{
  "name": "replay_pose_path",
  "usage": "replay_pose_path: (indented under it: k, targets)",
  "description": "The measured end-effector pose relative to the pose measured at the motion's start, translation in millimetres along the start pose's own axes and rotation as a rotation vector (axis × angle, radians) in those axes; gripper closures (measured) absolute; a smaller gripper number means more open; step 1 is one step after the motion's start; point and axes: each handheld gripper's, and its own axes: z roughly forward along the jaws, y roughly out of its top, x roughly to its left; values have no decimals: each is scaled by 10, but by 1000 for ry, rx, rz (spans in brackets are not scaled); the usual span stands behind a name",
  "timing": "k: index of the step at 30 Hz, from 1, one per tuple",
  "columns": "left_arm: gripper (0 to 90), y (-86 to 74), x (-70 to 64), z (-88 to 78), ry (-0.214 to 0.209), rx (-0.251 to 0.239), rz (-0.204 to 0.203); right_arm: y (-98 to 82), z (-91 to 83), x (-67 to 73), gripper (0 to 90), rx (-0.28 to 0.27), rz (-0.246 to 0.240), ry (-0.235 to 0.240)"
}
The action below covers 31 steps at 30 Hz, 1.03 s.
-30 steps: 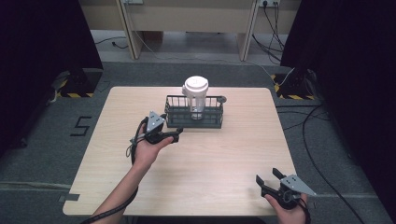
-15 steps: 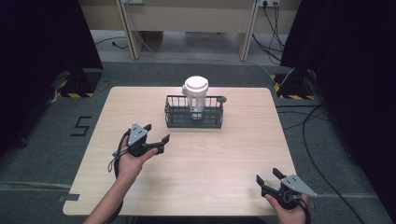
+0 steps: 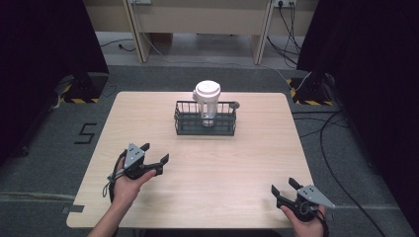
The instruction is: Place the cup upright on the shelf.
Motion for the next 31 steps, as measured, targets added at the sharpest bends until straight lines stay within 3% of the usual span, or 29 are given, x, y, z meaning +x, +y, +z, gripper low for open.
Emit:
replay_pose_path:
  k: [17,25,31]
  targets:
    - [150,-325,70,-236,19,26,-30,-1,-1,-2,263,-2,2,-3]
    - [151,-452,-2,-261,14,11,-61,0,0,-1,263,-1,2,-2]
    - [150,-475,-4,-280,8,-1,-37,2,6,2,260,5,-1,2]
